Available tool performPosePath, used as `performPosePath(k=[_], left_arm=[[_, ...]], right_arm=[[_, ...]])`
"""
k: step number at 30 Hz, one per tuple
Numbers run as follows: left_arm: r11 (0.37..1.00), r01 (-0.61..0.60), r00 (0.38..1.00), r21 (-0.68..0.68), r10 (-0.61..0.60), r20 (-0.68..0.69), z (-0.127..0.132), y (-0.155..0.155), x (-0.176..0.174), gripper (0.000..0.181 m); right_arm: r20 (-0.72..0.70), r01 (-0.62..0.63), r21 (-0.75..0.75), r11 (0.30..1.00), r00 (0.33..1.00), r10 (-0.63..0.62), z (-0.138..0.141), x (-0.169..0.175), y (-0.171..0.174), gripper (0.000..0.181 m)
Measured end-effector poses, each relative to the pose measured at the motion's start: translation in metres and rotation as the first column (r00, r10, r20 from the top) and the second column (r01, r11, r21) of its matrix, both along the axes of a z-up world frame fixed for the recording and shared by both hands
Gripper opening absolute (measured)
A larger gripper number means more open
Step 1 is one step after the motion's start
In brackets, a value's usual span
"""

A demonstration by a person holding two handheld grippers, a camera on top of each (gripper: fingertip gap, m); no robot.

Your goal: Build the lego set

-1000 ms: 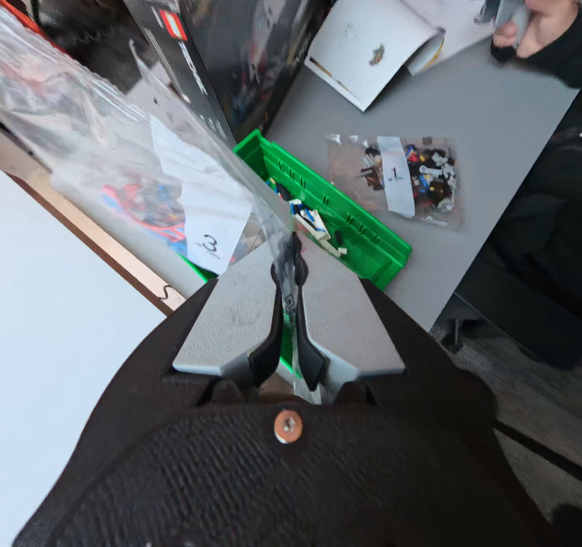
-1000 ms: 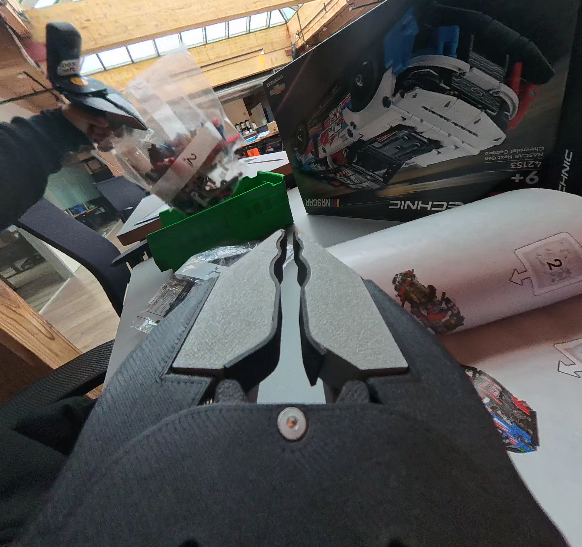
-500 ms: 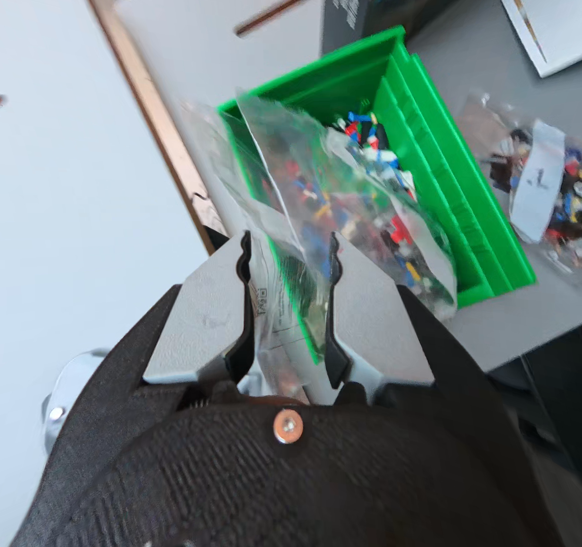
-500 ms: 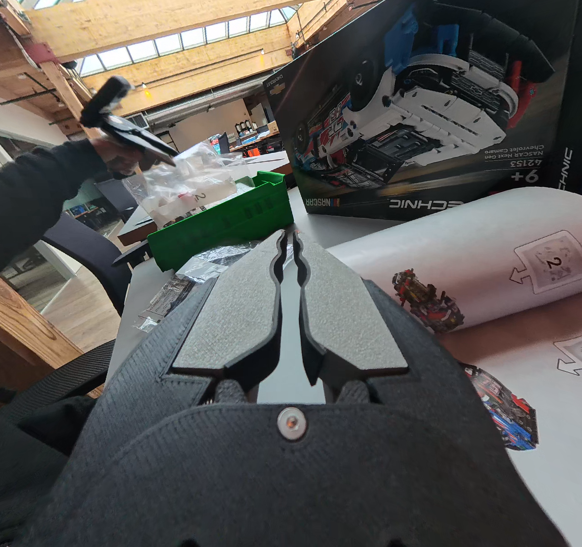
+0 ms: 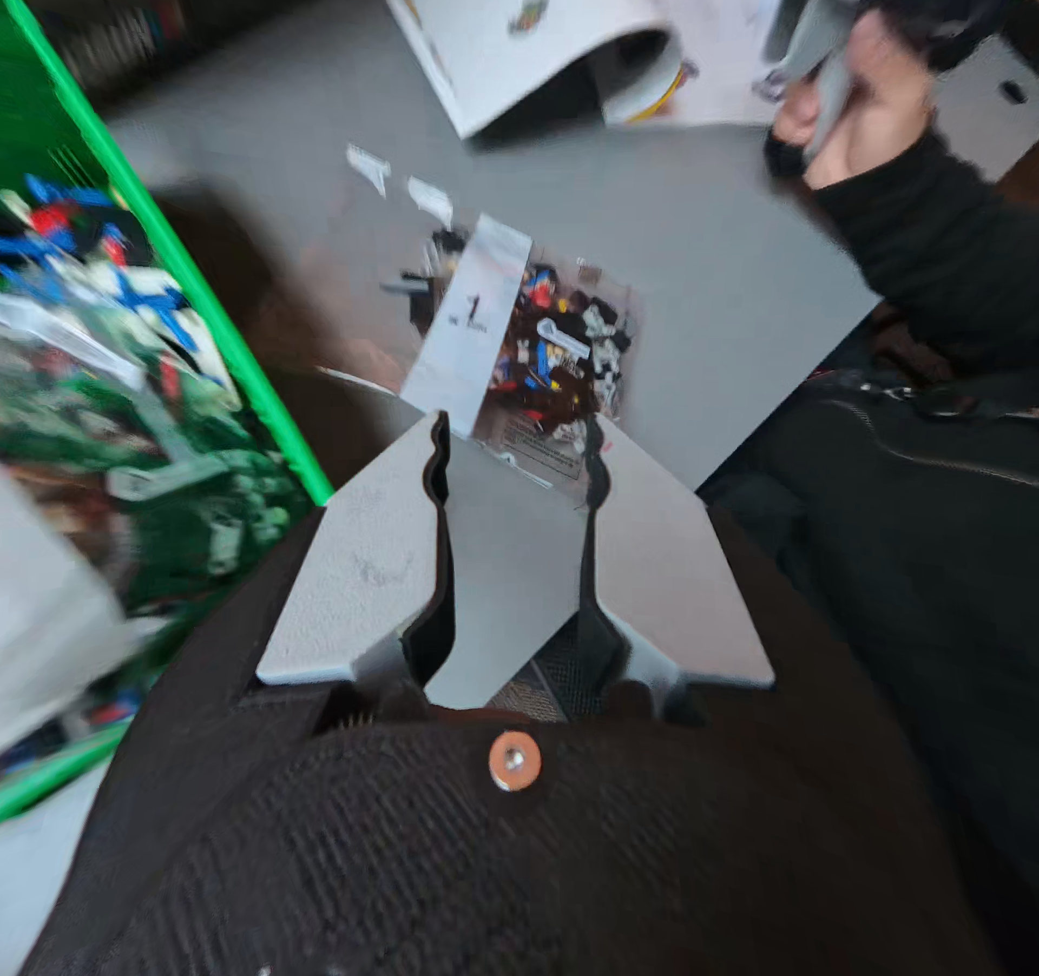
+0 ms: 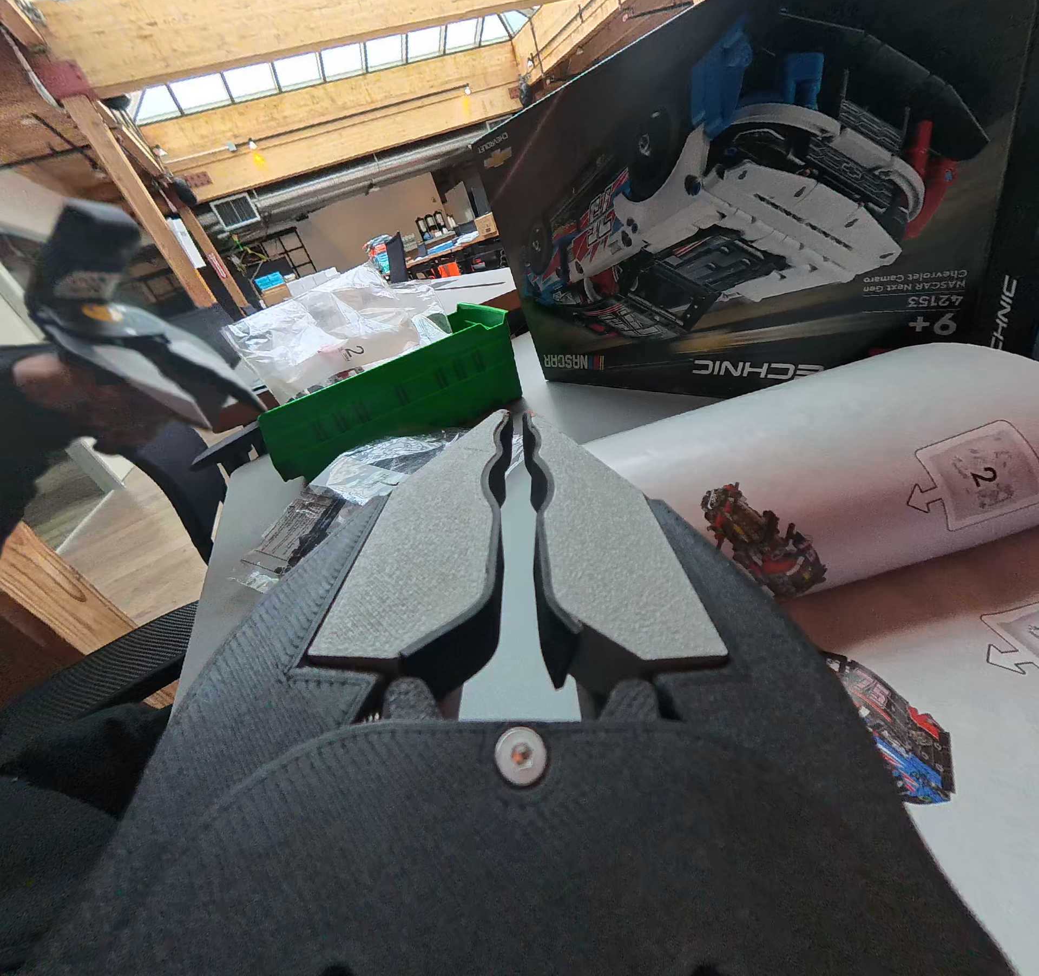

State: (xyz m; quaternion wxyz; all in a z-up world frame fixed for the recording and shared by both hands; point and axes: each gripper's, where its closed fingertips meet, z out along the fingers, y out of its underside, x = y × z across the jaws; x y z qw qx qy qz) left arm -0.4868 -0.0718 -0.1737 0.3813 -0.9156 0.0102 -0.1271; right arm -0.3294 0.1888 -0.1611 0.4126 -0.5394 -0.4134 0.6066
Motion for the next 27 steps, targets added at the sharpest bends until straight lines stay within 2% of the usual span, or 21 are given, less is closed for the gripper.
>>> performPosePath(k=[2, 4, 6, 9, 13, 14, 15, 21, 27], left_arm=[[0.995, -0.055, 0.998, -0.088, 0.057, 0.030, -0.045, 0.002, 0.007, 0.054], [0.987, -0.103, 0.991, -0.120, 0.113, 0.074, -0.071, 0.004, 0.009, 0.056], [0.986, -0.134, 0.982, -0.101, 0.146, 0.118, -0.080, 0.010, 0.011, 0.045], [0.987, -0.135, 0.977, -0.084, 0.147, 0.157, -0.086, 0.022, 0.020, 0.055], [0.987, -0.148, 0.982, -0.056, 0.153, 0.107, -0.095, 0.033, 0.017, 0.019], [0.990, -0.139, 0.985, -0.025, 0.141, 0.095, -0.094, 0.036, 0.018, 0.006], [0.989, -0.147, 0.986, -0.004, 0.147, 0.078, -0.091, 0.039, 0.016, 0.001], [0.988, -0.085, 0.972, 0.127, 0.111, -0.206, -0.055, 0.051, 0.011, 0.000], [0.957, -0.030, 0.919, 0.287, 0.139, -0.369, -0.001, 0.063, 0.006, 0.000]], right_arm=[[0.000, 0.002, 0.004, 1.000, 1.000, -0.002, 0.000, 0.000, 0.000, 0.000], [-0.002, 0.005, 0.008, 1.000, 1.000, -0.005, 0.001, 0.001, 0.000, 0.000], [-0.004, 0.004, 0.010, 1.000, 1.000, -0.004, 0.001, 0.001, 0.000, 0.000], [-0.002, -0.002, 0.013, 1.000, 1.000, 0.002, 0.001, 0.000, -0.002, 0.000], [0.001, -0.005, 0.021, 1.000, 1.000, 0.005, 0.001, 0.000, -0.004, 0.000], [0.001, -0.004, 0.021, 1.000, 1.000, 0.004, 0.001, 0.000, -0.004, 0.000], [0.000, -0.005, 0.020, 1.000, 1.000, 0.005, 0.001, 0.000, -0.003, 0.000], [-0.001, -0.014, 0.017, 1.000, 1.000, 0.014, 0.002, -0.001, -0.005, 0.000], [0.007, -0.025, 0.023, 0.999, 1.000, 0.025, 0.000, -0.002, -0.008, 0.000]])
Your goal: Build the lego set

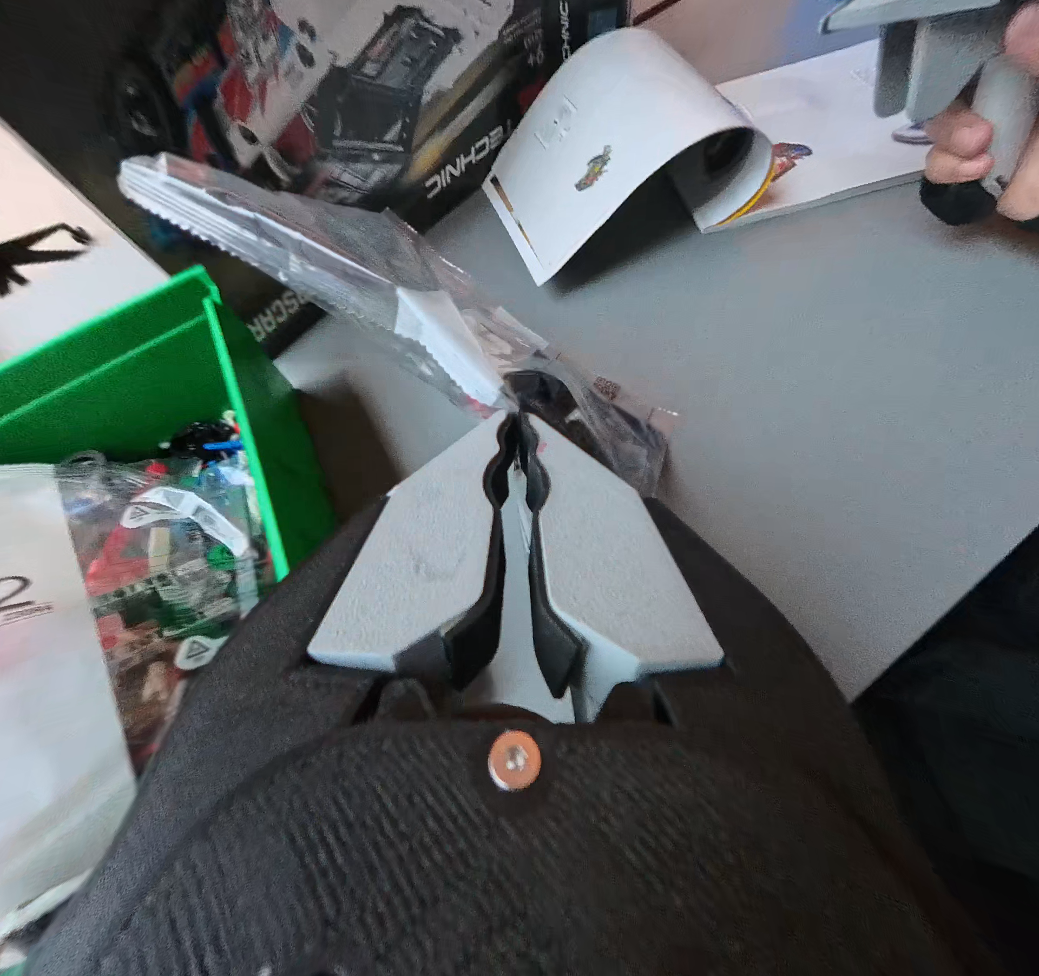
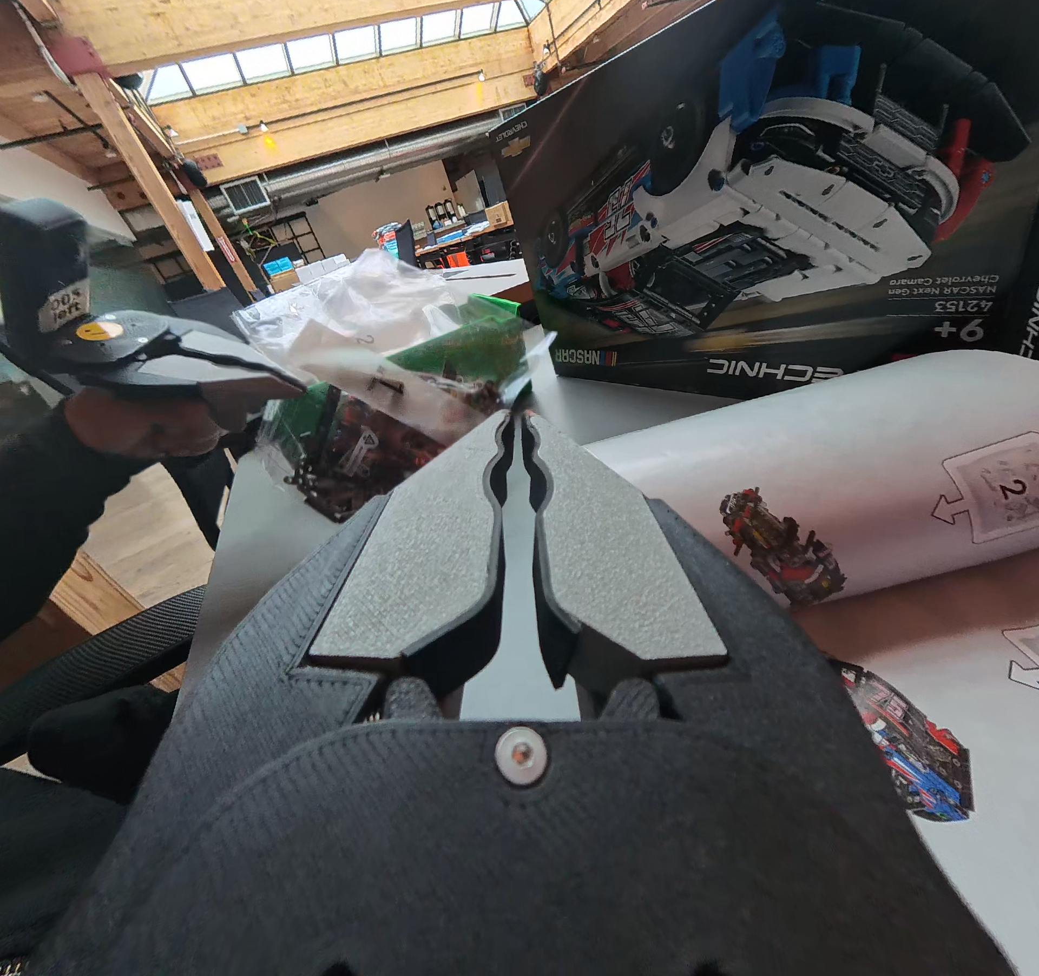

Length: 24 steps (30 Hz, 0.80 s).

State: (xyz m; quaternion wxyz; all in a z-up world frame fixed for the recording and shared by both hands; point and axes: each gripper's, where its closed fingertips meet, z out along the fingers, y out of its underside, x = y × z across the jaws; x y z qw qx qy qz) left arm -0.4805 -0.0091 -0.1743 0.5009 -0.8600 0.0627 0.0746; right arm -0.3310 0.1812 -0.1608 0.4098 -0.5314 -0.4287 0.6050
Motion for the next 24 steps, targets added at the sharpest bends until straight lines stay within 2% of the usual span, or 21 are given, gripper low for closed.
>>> performPosePath(k=[5, 13, 21, 24], left_arm=[[0.998, -0.045, 0.996, 0.049, 0.048, -0.080, 0.027, -0.003, -0.023, 0.000], [0.984, -0.084, 0.994, 0.155, 0.093, -0.057, 0.076, -0.008, -0.051, 0.000], [0.968, -0.145, 0.987, 0.205, 0.155, -0.035, 0.096, -0.009, -0.075, 0.000], [0.963, -0.128, 0.991, 0.238, 0.132, -0.003, 0.106, -0.010, -0.071, 0.000]], right_arm=[[0.001, -0.008, -0.001, 1.000, 1.000, 0.008, 0.000, 0.000, -0.002, 0.000], [0.004, -0.011, -0.001, 1.000, 1.000, 0.011, -0.001, -0.001, -0.002, 0.000], [0.019, -0.036, 0.000, 0.999, 0.999, 0.036, -0.004, -0.003, -0.007, 0.000], [0.024, -0.046, 0.005, 0.999, 0.999, 0.046, -0.004, -0.004, -0.009, 0.000]])
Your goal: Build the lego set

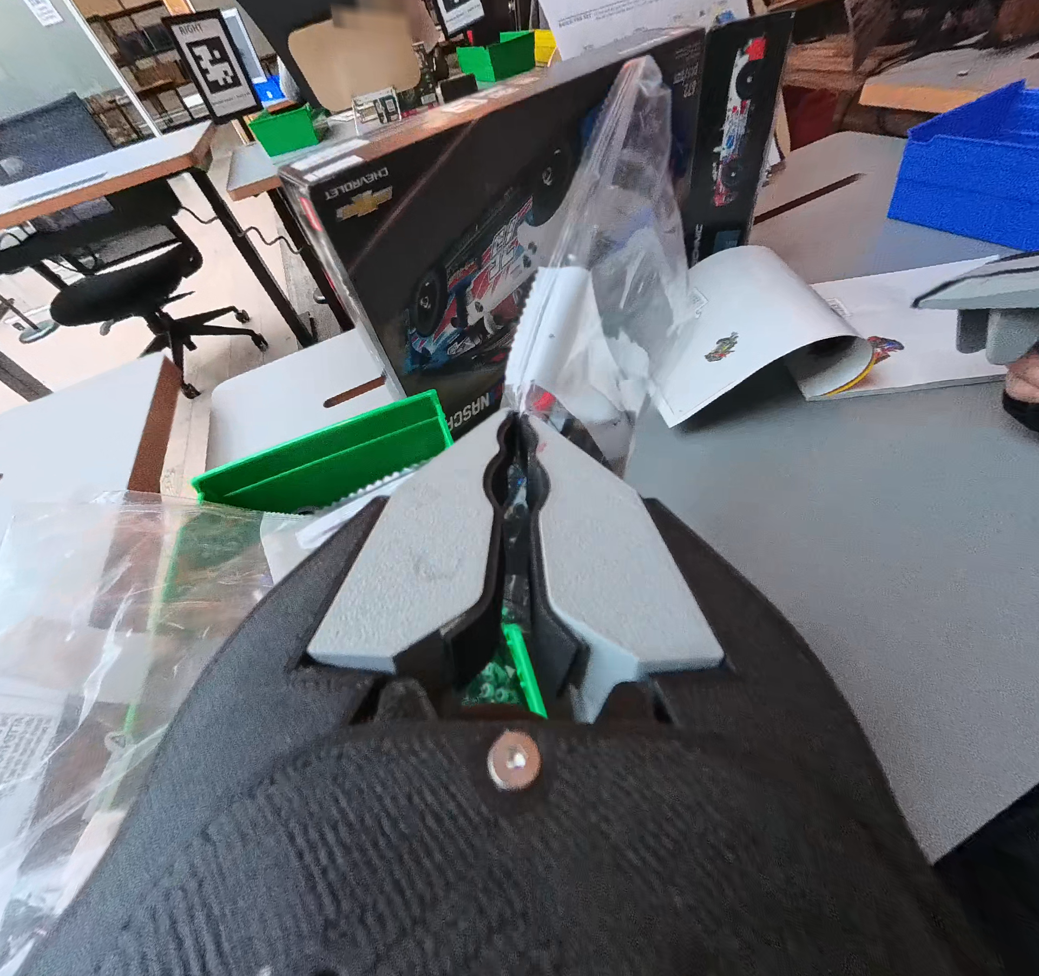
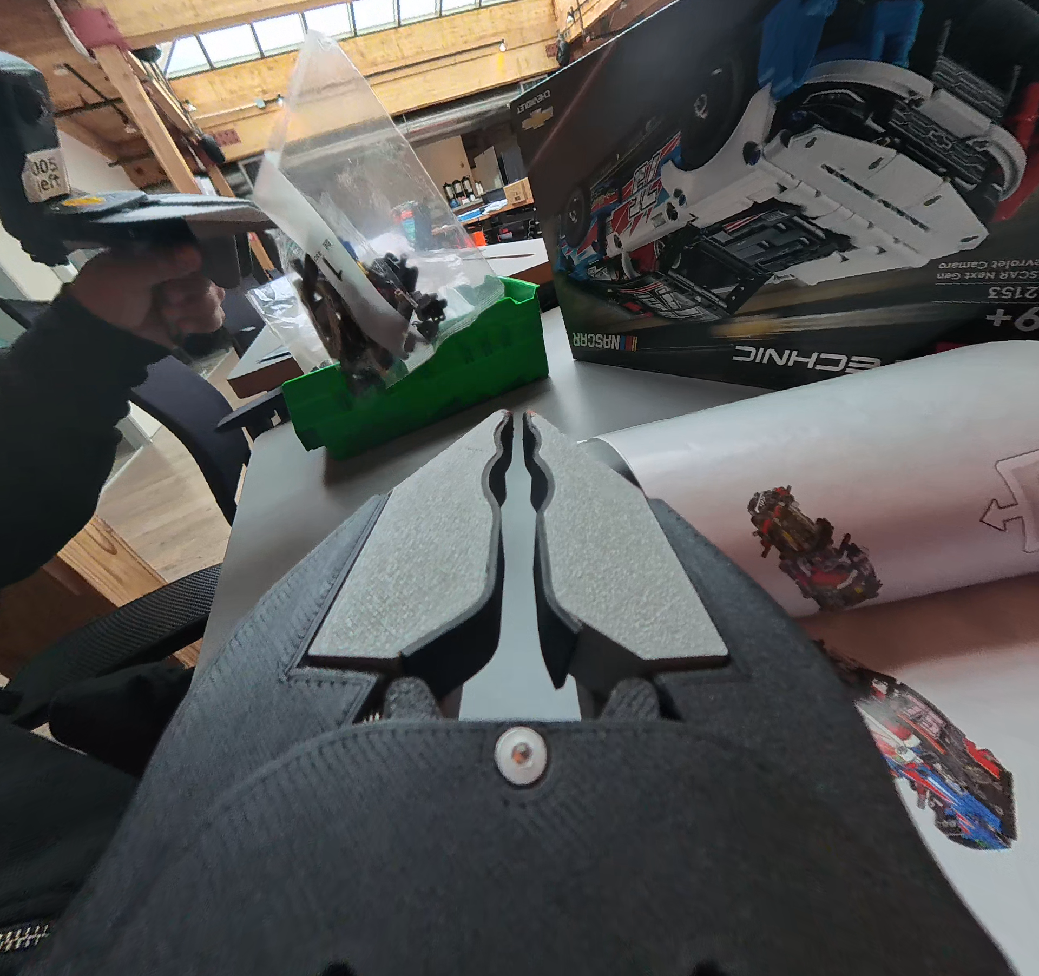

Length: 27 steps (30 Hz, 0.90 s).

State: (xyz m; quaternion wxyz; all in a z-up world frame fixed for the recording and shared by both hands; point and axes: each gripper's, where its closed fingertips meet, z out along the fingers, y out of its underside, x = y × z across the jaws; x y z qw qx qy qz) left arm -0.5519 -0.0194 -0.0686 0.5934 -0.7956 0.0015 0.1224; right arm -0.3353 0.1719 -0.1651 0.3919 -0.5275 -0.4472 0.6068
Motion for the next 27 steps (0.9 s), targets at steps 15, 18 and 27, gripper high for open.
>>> performPosePath(k=[15, 18, 27], left_arm=[[0.957, 0.266, 0.945, 0.112, -0.282, 0.164, 0.004, 0.043, 0.088, 0.000], [0.950, 0.296, 0.918, 0.098, -0.312, 0.245, -0.024, 0.057, 0.103, 0.000], [0.985, 0.167, 0.924, -0.044, -0.141, 0.355, -0.105, 0.069, 0.083, 0.019]], right_arm=[[0.088, -0.290, 0.091, 0.953, 0.955, 0.282, -0.017, -0.016, -0.067, 0.052], [0.019, -0.276, 0.109, 0.955, 0.961, 0.276, -0.003, -0.011, -0.066, 0.045], [-0.048, -0.195, 0.198, 0.961, 0.977, 0.208, 0.019, 0.002, -0.057, 0.000]])
